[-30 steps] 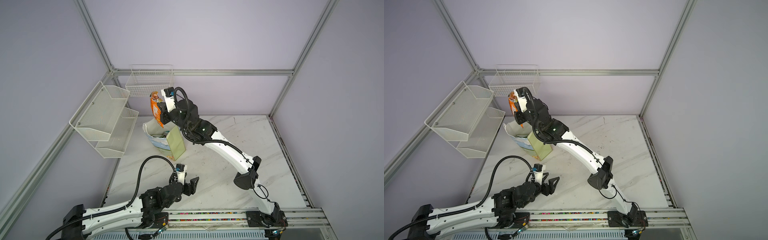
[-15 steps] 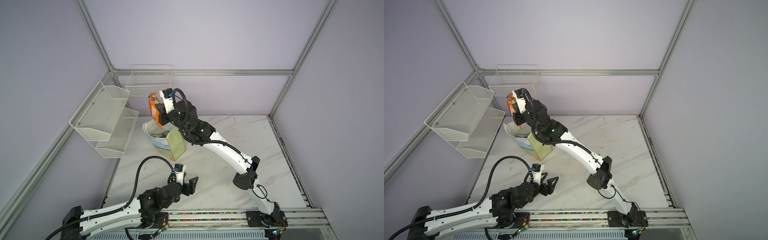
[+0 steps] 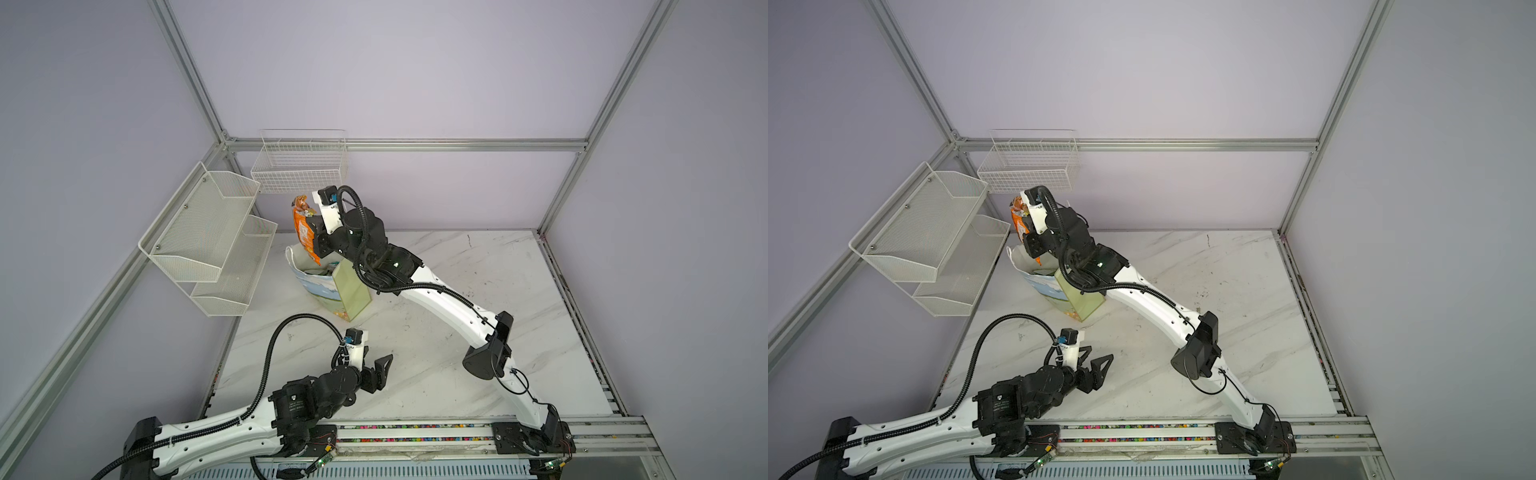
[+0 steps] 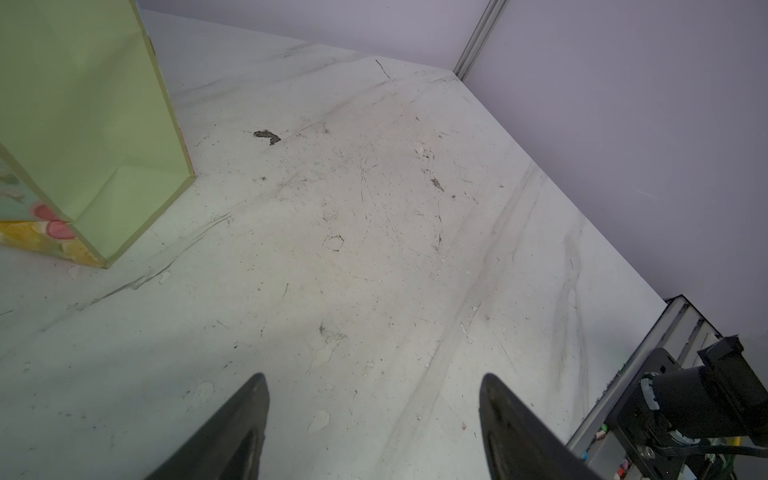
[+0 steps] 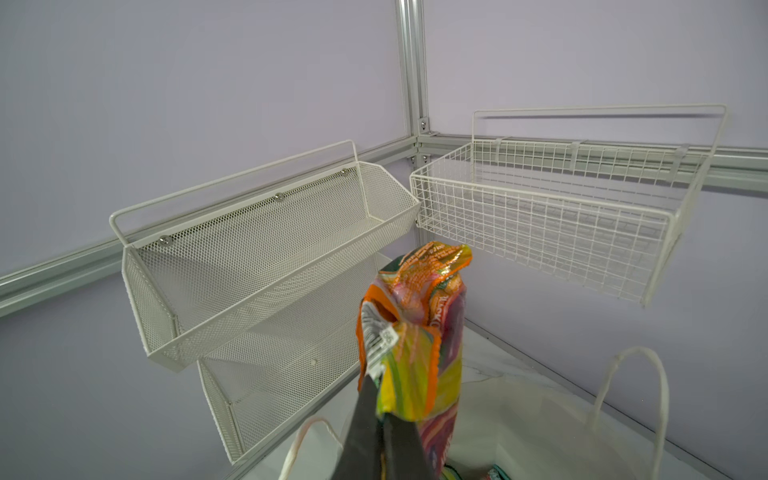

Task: Place the snacks into the paper bag
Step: 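Hold the Fox's bag above the paper bag's opening with the right gripper, then lower the orange Fox's bag into the paper bag and open the right gripper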

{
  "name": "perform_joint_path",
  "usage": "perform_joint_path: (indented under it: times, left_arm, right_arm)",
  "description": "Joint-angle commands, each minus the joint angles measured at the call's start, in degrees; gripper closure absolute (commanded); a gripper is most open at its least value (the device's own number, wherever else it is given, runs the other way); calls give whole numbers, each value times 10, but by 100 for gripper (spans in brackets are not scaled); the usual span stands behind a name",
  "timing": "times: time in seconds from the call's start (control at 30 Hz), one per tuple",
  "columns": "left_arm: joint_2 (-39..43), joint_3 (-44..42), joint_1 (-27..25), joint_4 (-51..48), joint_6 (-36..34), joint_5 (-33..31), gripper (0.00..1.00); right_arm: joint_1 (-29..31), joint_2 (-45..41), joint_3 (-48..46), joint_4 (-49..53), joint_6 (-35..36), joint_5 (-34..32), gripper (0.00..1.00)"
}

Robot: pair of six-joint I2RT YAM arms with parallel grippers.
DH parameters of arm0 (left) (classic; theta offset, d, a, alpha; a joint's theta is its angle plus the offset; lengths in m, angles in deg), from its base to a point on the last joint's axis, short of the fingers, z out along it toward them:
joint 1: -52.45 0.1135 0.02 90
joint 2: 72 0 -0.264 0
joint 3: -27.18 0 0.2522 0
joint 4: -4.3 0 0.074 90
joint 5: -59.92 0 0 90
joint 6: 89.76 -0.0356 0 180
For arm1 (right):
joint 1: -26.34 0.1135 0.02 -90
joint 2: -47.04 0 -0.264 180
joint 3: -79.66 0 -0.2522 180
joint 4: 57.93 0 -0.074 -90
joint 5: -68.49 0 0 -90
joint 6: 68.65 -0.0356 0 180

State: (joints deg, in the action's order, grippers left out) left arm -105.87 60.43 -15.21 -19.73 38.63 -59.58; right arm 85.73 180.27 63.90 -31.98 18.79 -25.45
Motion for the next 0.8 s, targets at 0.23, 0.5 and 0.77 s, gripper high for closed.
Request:
perform_joint_path:
  times: [0.23, 0.5, 0.77]
  left_arm:
    - [46, 6, -5, -30, 6, -26, 22]
    - [57, 0, -7, -34, 19, -22, 22]
    - [57, 2, -11, -38, 23, -17, 22]
  right_arm:
    - [4, -20, -29, -45, 10, -23, 100]
    - [4, -44, -71, -46, 18, -41, 100]
    - [1, -46, -95, -46, 18, -47, 100]
